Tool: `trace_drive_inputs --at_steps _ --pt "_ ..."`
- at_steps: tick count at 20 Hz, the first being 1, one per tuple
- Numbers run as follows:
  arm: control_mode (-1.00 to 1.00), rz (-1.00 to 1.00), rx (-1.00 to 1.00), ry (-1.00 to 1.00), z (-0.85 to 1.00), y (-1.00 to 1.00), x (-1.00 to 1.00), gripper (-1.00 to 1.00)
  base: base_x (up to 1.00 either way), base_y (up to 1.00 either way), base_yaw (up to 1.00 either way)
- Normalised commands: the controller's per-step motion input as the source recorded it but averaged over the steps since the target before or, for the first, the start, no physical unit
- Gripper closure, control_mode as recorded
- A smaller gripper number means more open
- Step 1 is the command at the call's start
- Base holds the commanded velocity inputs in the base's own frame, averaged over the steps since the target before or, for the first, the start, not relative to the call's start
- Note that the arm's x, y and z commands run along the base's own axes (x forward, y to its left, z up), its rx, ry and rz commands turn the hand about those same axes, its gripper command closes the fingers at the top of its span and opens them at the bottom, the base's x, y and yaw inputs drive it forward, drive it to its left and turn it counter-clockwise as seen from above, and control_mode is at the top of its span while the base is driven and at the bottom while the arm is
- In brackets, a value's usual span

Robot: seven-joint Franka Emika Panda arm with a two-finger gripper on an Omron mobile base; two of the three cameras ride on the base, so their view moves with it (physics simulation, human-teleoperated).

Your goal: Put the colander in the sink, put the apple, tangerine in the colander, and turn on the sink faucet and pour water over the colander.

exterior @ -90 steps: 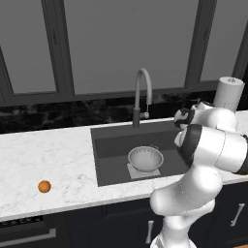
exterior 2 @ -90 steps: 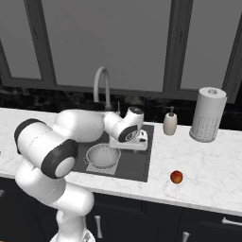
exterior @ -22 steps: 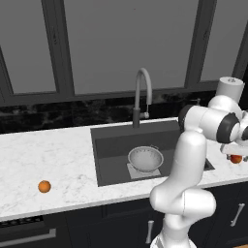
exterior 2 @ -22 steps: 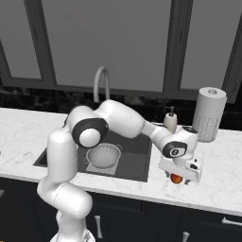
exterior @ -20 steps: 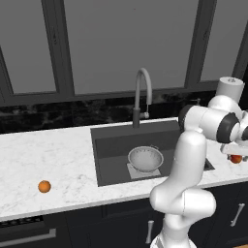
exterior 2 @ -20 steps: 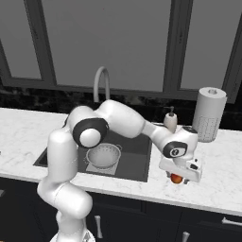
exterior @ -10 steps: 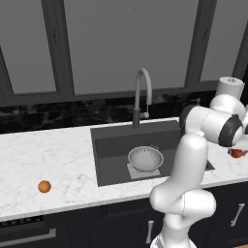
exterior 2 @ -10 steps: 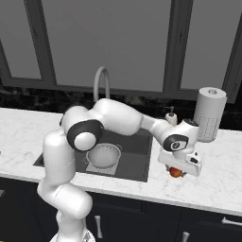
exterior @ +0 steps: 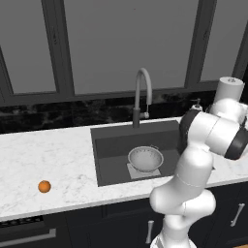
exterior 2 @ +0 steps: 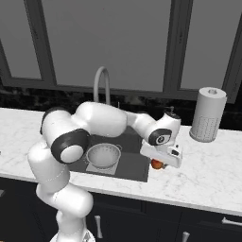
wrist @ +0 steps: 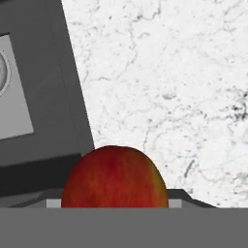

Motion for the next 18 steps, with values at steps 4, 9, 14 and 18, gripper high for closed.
trace_drive_inputs --at_steps 4,9,14,18 --pt "-1.0 0.13 0.03 0.0 0.0 0.99 0.19 1.0 0.0 0.0 0.0" --pt "-1.0 0.18 0.05 0.0 -0.03 0.99 0.18 1.0 0.0 0.0 0.0" --pt "-1.0 0.23 0.12 -0.01 0.0 0.59 0.23 1.0 0.0 0.0 0.0" --pt "-1.0 0.19 0.07 -0.03 0.0 0.33 0.16 1.0 0.0 0.0 0.0"
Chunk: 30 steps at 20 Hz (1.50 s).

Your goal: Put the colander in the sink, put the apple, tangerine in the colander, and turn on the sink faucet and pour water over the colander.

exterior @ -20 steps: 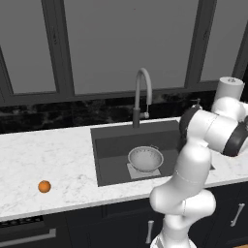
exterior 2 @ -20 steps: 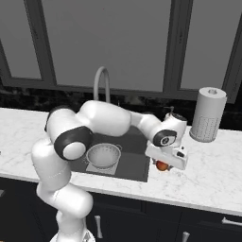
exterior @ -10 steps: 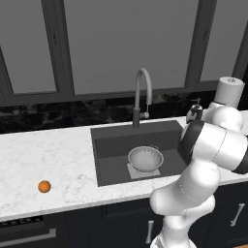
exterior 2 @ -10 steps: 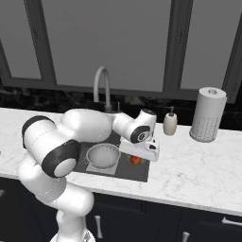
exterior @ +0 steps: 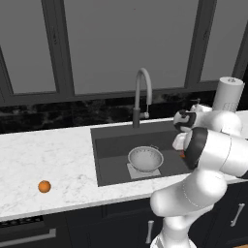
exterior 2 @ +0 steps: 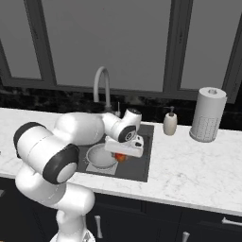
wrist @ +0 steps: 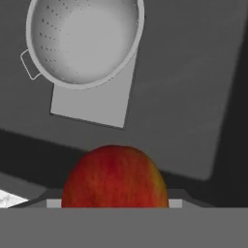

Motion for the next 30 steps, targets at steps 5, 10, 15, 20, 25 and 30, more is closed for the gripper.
trace_drive_inputs --at_steps 5,10,15,20,25,30 --pt "-1.0 0.02 0.0 -0.01 0.0 0.34 0.08 1.0 0.0 0.0 0.0" --pt "-1.0 0.0 0.0 0.0 -0.17 0.5 0.22 1.0 0.0 0.0 0.0" --pt "-1.0 0.07 0.06 -0.03 -0.45 0.22 0.27 1.0 0.0 0.0 0.0" --pt "-1.0 0.06 0.02 -0.01 -0.15 0.12 0.09 1.0 0.0 0.0 0.0" --pt "-1.0 0.03 0.0 -0.01 -0.19 0.01 0.25 1.0 0.0 0.0 0.0" --pt "-1.0 0.0 0.0 0.0 -0.21 0.04 0.42 1.0 0.0 0.0 0.0"
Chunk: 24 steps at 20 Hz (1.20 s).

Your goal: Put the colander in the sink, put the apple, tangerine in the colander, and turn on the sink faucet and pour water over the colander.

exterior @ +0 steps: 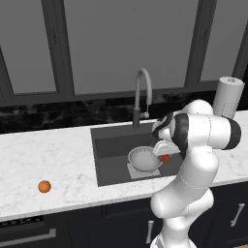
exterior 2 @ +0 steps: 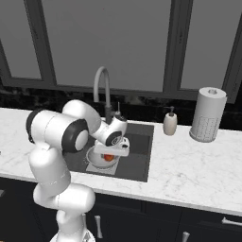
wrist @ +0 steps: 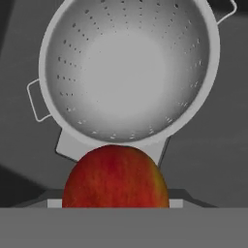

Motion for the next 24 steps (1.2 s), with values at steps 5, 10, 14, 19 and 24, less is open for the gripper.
trace_drive_inputs --at_steps 5,10,14,19,24 --pt "-1.0 0.0 0.0 0.0 -0.36 0.01 0.41 1.0 0.0 0.0 0.0" --pt "-1.0 0.0 0.0 0.0 -0.42 0.0 0.31 1.0 0.0 0.0 0.0" --pt "-1.0 0.0 0.0 0.0 -0.32 0.0 0.34 1.0 0.0 0.0 0.0" --pt "-1.0 0.0 0.01 0.0 -0.15 0.0 0.36 1.0 0.0 0.0 0.0" --pt "-1.0 0.0 0.0 0.0 -0.07 0.03 0.17 -1.0 0.0 0.0 0.0"
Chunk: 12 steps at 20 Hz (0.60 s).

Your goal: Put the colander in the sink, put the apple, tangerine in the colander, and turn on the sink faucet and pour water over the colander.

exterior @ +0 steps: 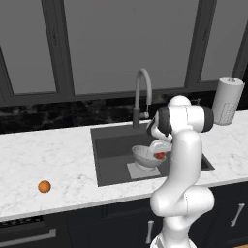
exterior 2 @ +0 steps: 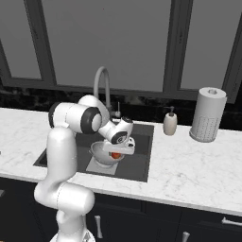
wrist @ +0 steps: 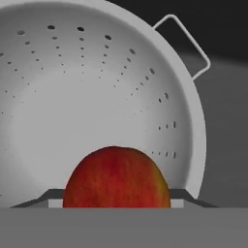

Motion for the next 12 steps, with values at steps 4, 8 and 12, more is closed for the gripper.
trace_drive_inputs --at_steps 4,8,12 --pt "-1.0 0.0 0.0 0.0 0.0 0.11 0.0 -1.0 0.0 0.0 0.0" --pt "-1.0 0.0 0.0 0.0 0.03 0.02 -0.1 -1.0 0.0 0.0 0.0" --pt "-1.0 0.0 0.0 0.0 0.17 0.0 -0.14 -1.0 0.0 0.0 0.0"
